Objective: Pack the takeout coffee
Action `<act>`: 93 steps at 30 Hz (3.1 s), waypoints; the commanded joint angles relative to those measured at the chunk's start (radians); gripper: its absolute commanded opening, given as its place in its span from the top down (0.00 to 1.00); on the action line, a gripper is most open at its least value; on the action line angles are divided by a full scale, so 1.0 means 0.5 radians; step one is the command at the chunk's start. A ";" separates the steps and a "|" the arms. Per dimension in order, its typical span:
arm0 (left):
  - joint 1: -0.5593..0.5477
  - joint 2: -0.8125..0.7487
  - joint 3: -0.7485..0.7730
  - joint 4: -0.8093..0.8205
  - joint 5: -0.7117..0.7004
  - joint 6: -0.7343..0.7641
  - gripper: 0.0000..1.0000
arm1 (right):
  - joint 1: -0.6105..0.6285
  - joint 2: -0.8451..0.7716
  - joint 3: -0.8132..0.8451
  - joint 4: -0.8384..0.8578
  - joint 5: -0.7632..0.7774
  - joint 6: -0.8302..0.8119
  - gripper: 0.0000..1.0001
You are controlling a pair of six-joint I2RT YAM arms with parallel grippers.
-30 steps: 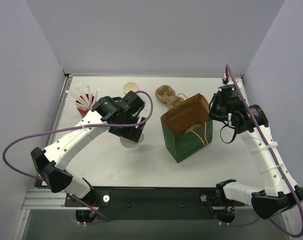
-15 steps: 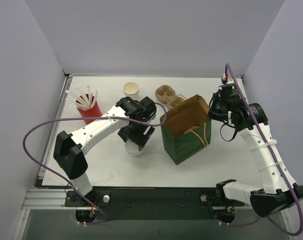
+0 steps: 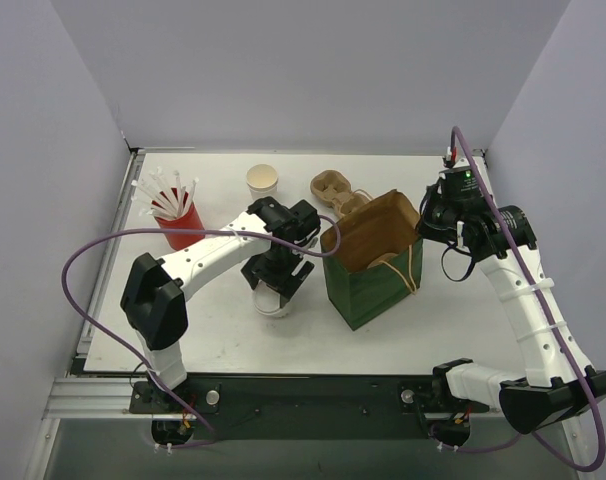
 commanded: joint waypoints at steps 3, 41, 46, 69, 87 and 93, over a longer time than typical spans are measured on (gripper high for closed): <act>-0.010 0.026 0.055 -0.006 0.037 0.035 0.59 | -0.026 0.005 -0.015 -0.026 -0.011 -0.016 1.00; -0.013 0.017 0.184 0.067 0.009 0.050 0.07 | -0.045 0.020 -0.064 -0.014 -0.036 -0.032 1.00; -0.007 -0.019 0.193 0.086 -0.025 0.022 0.06 | -0.042 0.017 -0.061 -0.011 -0.027 -0.038 1.00; 0.027 -0.293 -0.236 0.537 -0.074 -0.192 0.03 | -0.045 -0.026 -0.049 -0.017 -0.079 -0.056 1.00; -0.004 -0.244 -0.326 0.592 -0.095 -0.186 0.03 | -0.048 -0.029 -0.061 -0.020 -0.079 -0.053 1.00; 0.002 -0.305 -0.249 0.552 -0.117 -0.177 0.02 | -0.045 -0.020 -0.052 -0.020 -0.076 -0.047 1.00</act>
